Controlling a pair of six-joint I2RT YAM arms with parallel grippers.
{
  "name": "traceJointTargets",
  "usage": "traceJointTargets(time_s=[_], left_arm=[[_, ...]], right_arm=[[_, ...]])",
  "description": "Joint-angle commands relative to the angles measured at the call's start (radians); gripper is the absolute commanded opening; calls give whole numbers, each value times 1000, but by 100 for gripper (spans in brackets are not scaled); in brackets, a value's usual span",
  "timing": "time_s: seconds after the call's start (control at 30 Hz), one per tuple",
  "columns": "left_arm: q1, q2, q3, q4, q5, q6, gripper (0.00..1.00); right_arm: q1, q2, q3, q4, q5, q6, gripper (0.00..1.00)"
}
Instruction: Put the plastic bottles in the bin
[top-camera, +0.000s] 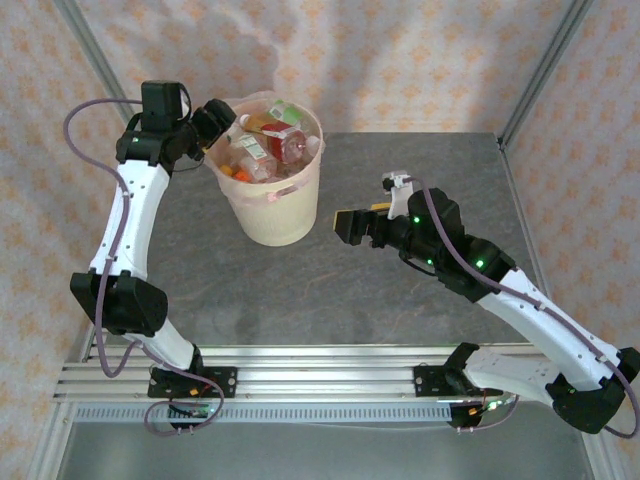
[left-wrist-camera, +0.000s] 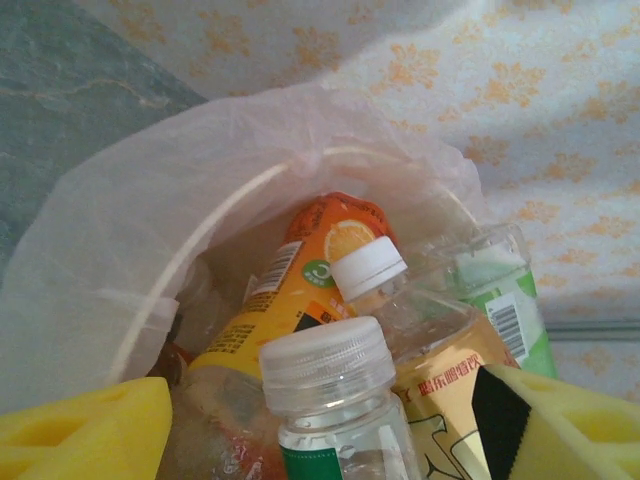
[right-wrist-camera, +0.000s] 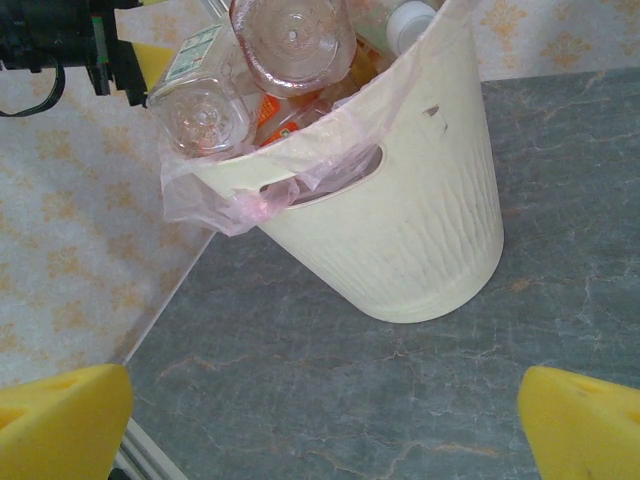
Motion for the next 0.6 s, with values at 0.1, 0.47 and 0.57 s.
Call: traceJointTargets(time_s=[0.1, 0.47, 0.57], left_arm=[[11, -110, 40, -78, -121, 64, 92], [11, -412, -146, -25, -324, 128, 100], [11, -543, -302, 41, -385, 133, 100]], right_arm=[[5, -2, 49, -78, 135, 12, 99], [5, -92, 5, -190, 377, 30, 99], [5, -144, -42, -192, 441, 34, 99]])
